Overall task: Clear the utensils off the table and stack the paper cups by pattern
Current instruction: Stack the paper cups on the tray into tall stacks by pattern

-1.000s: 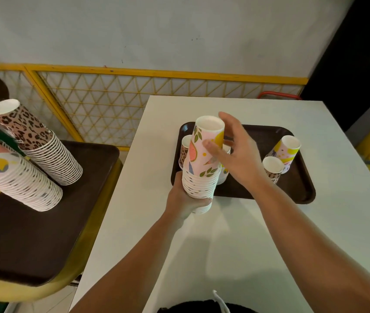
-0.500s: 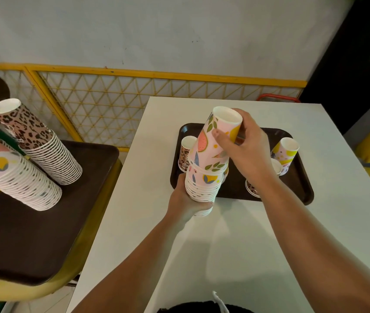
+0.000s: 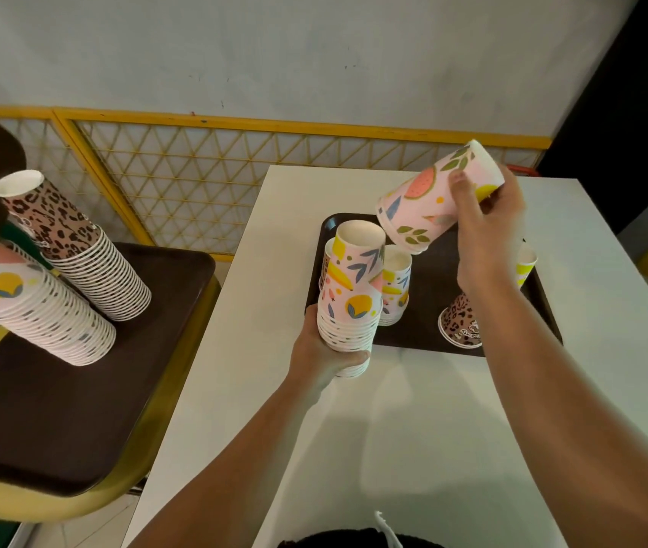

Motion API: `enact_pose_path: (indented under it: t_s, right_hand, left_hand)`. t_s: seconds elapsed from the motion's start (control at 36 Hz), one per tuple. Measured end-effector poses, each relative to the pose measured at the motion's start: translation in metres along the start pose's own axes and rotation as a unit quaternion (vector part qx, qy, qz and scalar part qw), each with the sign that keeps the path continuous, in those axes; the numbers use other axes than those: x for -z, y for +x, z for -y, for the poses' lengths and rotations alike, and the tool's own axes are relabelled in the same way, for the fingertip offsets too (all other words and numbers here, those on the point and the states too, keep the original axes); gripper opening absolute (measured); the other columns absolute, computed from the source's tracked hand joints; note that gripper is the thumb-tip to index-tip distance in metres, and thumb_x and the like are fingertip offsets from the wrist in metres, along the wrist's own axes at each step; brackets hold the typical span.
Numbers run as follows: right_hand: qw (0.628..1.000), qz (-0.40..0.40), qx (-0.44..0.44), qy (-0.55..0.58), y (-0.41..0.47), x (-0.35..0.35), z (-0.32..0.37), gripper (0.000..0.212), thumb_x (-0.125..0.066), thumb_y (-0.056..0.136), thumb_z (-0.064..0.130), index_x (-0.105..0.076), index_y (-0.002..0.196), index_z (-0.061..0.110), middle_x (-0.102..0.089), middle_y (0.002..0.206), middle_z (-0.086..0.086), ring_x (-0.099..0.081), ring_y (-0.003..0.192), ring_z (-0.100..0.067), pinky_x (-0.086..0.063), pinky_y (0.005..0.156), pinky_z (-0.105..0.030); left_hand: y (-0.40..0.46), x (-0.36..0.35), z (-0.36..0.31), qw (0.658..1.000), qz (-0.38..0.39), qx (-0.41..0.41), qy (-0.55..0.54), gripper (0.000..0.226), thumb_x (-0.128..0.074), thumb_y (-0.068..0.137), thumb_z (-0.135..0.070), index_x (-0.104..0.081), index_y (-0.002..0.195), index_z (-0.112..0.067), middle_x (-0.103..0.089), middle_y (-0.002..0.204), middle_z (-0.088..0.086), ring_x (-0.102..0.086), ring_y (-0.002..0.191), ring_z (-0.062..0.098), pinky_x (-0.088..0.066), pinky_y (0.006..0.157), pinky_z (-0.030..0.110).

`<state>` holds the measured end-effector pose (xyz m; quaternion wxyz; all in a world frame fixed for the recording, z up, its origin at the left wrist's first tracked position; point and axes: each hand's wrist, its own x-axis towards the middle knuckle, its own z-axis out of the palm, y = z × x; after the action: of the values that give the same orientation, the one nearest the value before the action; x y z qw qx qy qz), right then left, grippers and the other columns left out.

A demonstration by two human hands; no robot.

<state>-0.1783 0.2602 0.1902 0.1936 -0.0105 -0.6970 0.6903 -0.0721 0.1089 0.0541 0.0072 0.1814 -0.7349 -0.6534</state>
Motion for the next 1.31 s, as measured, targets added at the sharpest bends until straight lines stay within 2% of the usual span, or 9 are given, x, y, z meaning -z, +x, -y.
enact_pose_path:
  t_s: [0.11,0.28,0.47,0.61,0.69,0.89,1.0,1.19,1.31]
  right_hand:
    - [1.0,-0.012,-0.021,-0.009,0.0,-0.001,-0.019,0.052,-0.061,0.08,0.041,-0.053,0.123,0.011,-0.064,0.112,-0.003,-0.062,0.102,-0.012,-0.055,0.084,-0.029]
    - [0.992,-0.008,0.029,-0.12,-0.007,-0.003,-0.043,0.047,-0.065,0.084,0.031,-0.05,0.126,0.015,-0.062,0.116,0.0,-0.058,0.101,-0.008,-0.044,0.075,-0.003]
    - [0.971,0.089,0.019,-0.219,-0.019,-0.003,-0.068,0.059,-0.07,0.079,0.032,-0.047,0.131,0.017,-0.057,0.128,-0.001,-0.054,0.114,-0.015,-0.048,0.094,-0.031]
    - [0.983,0.086,0.069,-0.15,-0.03,-0.003,-0.044,0.056,-0.061,0.086,0.039,-0.045,0.132,0.013,-0.054,0.13,0.001,-0.053,0.115,-0.005,-0.045,0.096,-0.023]
    - [0.978,0.149,0.08,-0.121,-0.037,-0.004,-0.024,0.057,-0.055,0.083,0.048,-0.046,0.13,0.017,-0.056,0.126,0.004,-0.056,0.11,-0.003,-0.048,0.091,-0.02]
    - [0.945,0.272,0.06,-0.169,-0.049,-0.005,-0.012,0.057,-0.074,0.074,0.032,-0.05,0.125,0.021,-0.06,0.113,0.009,-0.056,0.105,-0.004,-0.049,0.087,-0.02]
    - [0.937,0.276,0.073,-0.2,-0.049,-0.004,-0.014,0.055,-0.074,0.075,0.032,-0.051,0.123,0.019,-0.06,0.111,0.011,-0.054,0.096,0.001,-0.042,0.072,-0.003]
    - [0.949,0.244,0.083,-0.183,-0.05,-0.003,-0.01,0.049,-0.072,0.077,0.028,-0.053,0.12,0.016,-0.063,0.109,0.006,-0.058,0.092,-0.001,-0.048,0.073,-0.008]
    - [0.953,0.231,0.081,-0.177,-0.047,-0.002,-0.004,0.048,-0.071,0.079,0.026,-0.052,0.122,0.015,-0.058,0.101,0.012,-0.056,0.079,0.013,-0.045,0.067,-0.001]
  left_hand:
    - [0.002,0.001,0.002,1.0,0.002,-0.003,-0.001,0.098,-0.085,0.033,-0.036,-0.046,0.123,-0.029,-0.064,0.118,-0.008,-0.061,0.11,0.016,-0.052,0.093,0.048]
    - [0.003,0.0,0.001,1.0,0.004,0.001,-0.003,0.092,-0.083,0.031,-0.037,-0.045,0.115,-0.039,-0.063,0.116,-0.011,-0.06,0.109,0.014,-0.053,0.093,0.043]
    - [0.005,-0.002,0.001,1.0,0.014,0.009,-0.01,0.089,-0.084,0.034,-0.031,-0.047,0.114,-0.04,-0.065,0.116,-0.01,-0.061,0.109,0.015,-0.052,0.093,0.044]
    - [0.005,-0.004,-0.003,1.0,0.012,0.002,-0.001,0.091,-0.085,0.035,-0.029,-0.045,0.116,-0.033,-0.064,0.113,-0.01,-0.061,0.108,0.015,-0.053,0.091,0.042]
    - [0.004,-0.006,-0.003,1.0,0.015,0.0,-0.004,0.083,-0.085,0.038,-0.024,-0.047,0.11,-0.038,-0.064,0.111,-0.012,-0.061,0.108,0.015,-0.054,0.089,0.039]
    - [0.004,-0.01,-0.006,1.0,0.029,-0.008,-0.002,0.097,-0.086,0.036,-0.033,-0.048,0.125,-0.029,-0.065,0.117,-0.009,-0.061,0.11,0.015,-0.052,0.093,0.047]
    - [0.003,-0.011,-0.009,0.999,0.031,-0.009,0.005,0.098,-0.086,0.035,-0.033,-0.047,0.125,-0.028,-0.064,0.119,-0.009,-0.06,0.111,0.015,-0.052,0.094,0.046]
    - [0.002,-0.012,-0.012,1.0,0.031,-0.006,0.004,0.096,-0.083,0.032,-0.035,-0.046,0.12,-0.031,-0.063,0.113,-0.013,-0.061,0.107,0.013,-0.053,0.092,0.043]
    - [0.003,-0.011,-0.011,0.999,0.029,-0.012,0.008,0.098,-0.084,0.032,-0.035,-0.047,0.122,-0.026,-0.064,0.115,-0.01,-0.061,0.108,0.015,-0.052,0.093,0.045]
